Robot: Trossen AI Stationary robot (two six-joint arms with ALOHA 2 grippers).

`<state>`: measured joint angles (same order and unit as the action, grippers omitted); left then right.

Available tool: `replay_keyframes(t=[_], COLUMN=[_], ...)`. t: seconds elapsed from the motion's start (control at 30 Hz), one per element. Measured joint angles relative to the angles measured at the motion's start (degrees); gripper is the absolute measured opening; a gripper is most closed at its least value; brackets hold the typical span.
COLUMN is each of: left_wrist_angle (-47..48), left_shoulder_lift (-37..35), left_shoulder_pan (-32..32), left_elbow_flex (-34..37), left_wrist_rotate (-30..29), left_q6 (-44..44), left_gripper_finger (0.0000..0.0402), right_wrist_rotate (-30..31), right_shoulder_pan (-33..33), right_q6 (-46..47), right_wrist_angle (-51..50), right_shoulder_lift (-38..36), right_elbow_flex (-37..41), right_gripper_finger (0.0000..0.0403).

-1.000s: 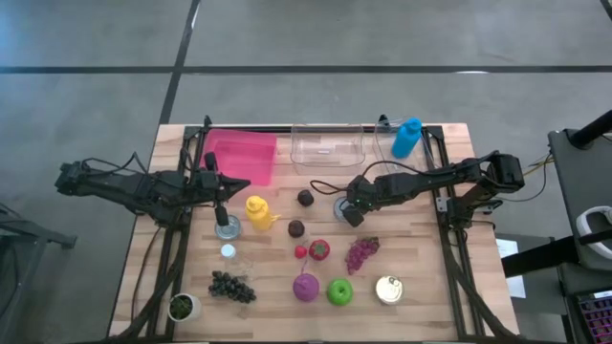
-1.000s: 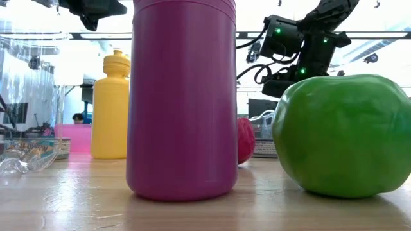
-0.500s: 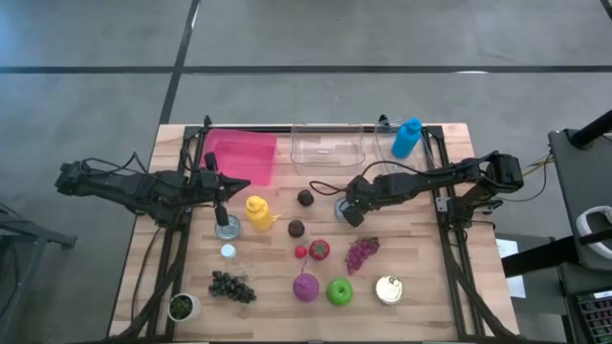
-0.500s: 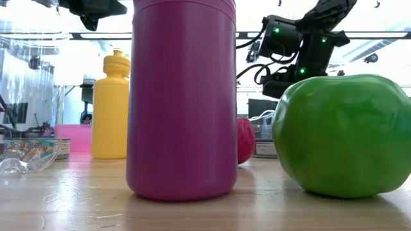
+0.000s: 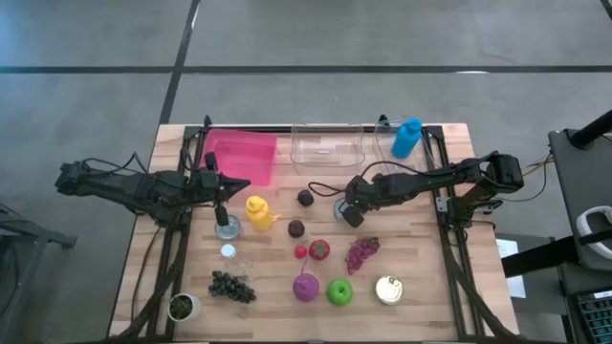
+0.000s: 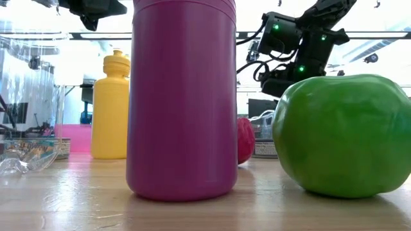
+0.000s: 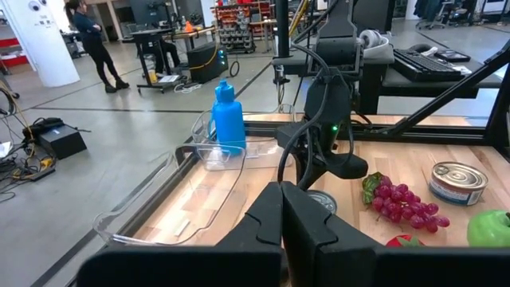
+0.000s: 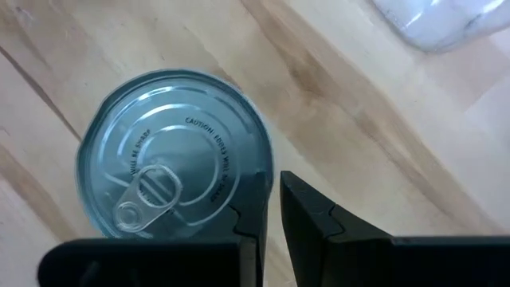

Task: Pick & Place Food Item
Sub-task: Put the dark blue tuna can into the left transparent bin

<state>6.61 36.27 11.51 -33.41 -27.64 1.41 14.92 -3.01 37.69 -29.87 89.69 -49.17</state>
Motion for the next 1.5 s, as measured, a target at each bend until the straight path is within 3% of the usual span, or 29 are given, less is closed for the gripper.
replay_keyframes(t=[1.5], left_wrist_angle=[-0.13], left_shoulder_lift=[-0.01], left_shoulder_pan=[0.00], left_elbow_flex=[0.00], left_wrist_rotate=[0.00], left_q6=[-0.02], left_gripper_finger=[0.0001], right_wrist_rotate=[-1.50], right_shoulder_pan=[-0.07], right_q6=[-1.96], right_wrist_angle=[3.30], right_shoulder_lift=[2.03], right_elbow_flex=[0.22], right_gripper_finger=[0.0031])
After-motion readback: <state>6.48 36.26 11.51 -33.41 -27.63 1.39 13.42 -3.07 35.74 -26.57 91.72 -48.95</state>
